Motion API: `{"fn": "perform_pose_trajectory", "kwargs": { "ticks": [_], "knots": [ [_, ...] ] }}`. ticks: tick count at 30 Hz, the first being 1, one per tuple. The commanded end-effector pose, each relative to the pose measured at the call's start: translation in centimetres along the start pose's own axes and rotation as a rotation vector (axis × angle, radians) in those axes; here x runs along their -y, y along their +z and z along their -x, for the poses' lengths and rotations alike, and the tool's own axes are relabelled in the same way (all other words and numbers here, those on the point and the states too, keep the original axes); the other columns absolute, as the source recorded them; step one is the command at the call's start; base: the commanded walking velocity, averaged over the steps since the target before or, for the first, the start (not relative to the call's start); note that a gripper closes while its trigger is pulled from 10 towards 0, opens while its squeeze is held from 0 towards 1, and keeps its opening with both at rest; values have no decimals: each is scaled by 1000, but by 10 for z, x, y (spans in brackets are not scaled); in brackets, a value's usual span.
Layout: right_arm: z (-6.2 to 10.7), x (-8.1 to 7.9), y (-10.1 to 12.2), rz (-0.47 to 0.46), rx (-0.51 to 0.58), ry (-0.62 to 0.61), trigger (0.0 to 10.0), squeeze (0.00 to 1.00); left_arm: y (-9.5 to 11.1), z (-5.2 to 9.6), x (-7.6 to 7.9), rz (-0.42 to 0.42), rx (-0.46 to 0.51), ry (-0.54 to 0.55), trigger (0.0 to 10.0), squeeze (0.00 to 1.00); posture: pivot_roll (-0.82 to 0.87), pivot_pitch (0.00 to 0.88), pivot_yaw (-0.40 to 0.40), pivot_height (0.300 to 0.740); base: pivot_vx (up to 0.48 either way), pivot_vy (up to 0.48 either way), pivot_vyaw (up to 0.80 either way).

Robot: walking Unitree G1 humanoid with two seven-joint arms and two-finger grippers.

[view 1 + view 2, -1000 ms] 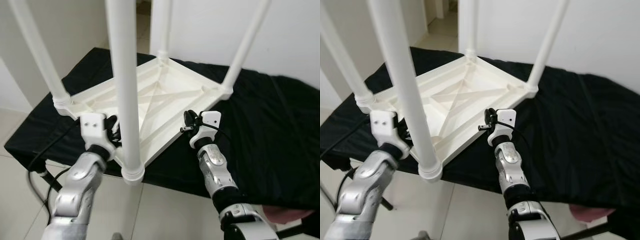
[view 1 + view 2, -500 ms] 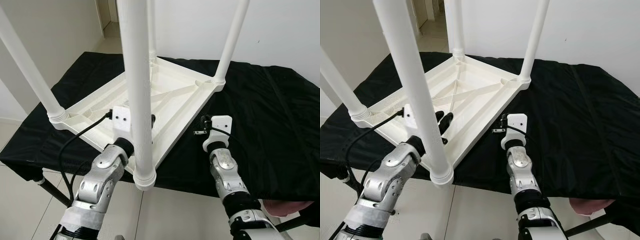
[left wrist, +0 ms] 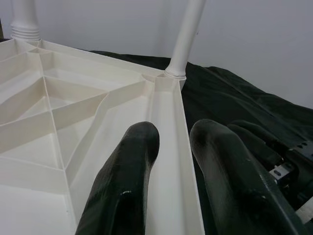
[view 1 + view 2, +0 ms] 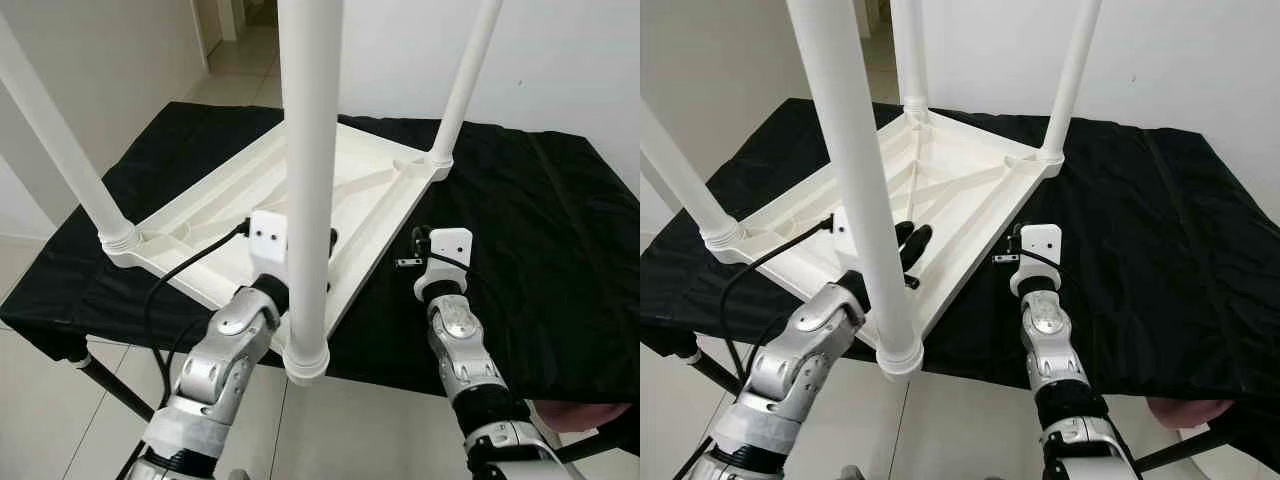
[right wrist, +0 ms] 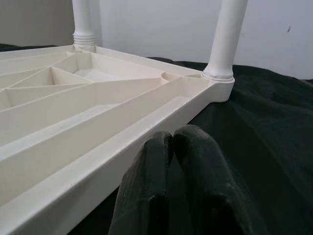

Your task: Building children table

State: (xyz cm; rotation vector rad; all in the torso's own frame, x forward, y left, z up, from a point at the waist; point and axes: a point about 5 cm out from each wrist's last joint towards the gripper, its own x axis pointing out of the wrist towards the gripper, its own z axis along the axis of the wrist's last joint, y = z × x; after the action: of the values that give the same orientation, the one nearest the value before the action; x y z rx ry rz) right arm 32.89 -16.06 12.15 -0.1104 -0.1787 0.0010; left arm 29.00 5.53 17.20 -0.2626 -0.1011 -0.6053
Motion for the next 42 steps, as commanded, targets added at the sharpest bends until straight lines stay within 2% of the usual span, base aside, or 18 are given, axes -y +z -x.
{"fn": "perform_pose_trajectory", "kwargs": {
  "ticks": [1,6,9,12,15,18,21,24,26,30,33,35,36,39,42],
  "knots": [
    [3,-1,-2,-6,-14,26,10000,0,-5,0,5,-14,-17,-132,10000,0,-143,0,24,740,0,0,0],
    [10,1,-6,-2,-17,85,10000,0,-5,-4,-7,-133,-34,-171,10000,0,-103,0,4,740,0,0,0],
    [11,2,-8,2,-26,74,10000,0,0,-7,-16,-172,-40,-179,10000,0,-116,0,20,740,0,0,0],
    [11,2,-6,4,-19,69,10000,0,0,-7,-20,-175,-48,-184,10000,0,-118,0,23,740,0,0,0],
    [13,3,-4,3,-9,51,10000,0,-8,-3,-31,-224,-90,-182,10000,0,-131,0,31,740,0,0,0],
    [15,6,-3,6,-5,43,10000,0,-14,4,-43,-306,-144,-202,10000,0,-133,0,33,740,0,0,0],
    [15,6,-3,7,-4,44,10000,0,-15,5,-46,-321,-155,-207,10000,0,-133,0,33,740,0,0,0],
    [16,13,1,23,10,55,10000,0,-17,13,-66,-406,-215,-225,10000,0,-143,0,31,740,0,0,0],
    [15,17,5,37,24,60,10000,0,-13,20,-79,-417,-249,-236,10000,0,-144,0,25,740,0,0,0],
    [14,21,9,46,31,69,10000,0,-3,25,-92,-414,-244,-227,10000,0,-132,0,14,740,0,0,0],
    [14,21,10,44,33,78,10000,0,0,27,-95,-413,-243,-225,10000,0,-131,0,13,740,0,0,0],
    [15,22,11,41,37,96,10000,0,1,30,-98,-414,-255,-256,10000,0,-121,0,10,740,0,0,0],
    [17,23,11,46,38,115,10000,0,-1,36,-98,-428,-275,-312,10000,0,-119,0,12,740,0,0,0],
    [18,24,11,50,38,127,10000,0,-2,41,-98,-439,-289,-353,10000,0,-119,0,12,740,0,0,0],
    [20,29,10,66,33,128,10000,0,-6,46,-99,-404,-341,-411,10000,0,-101,0,11,740,0,0,0]
  ]
}}
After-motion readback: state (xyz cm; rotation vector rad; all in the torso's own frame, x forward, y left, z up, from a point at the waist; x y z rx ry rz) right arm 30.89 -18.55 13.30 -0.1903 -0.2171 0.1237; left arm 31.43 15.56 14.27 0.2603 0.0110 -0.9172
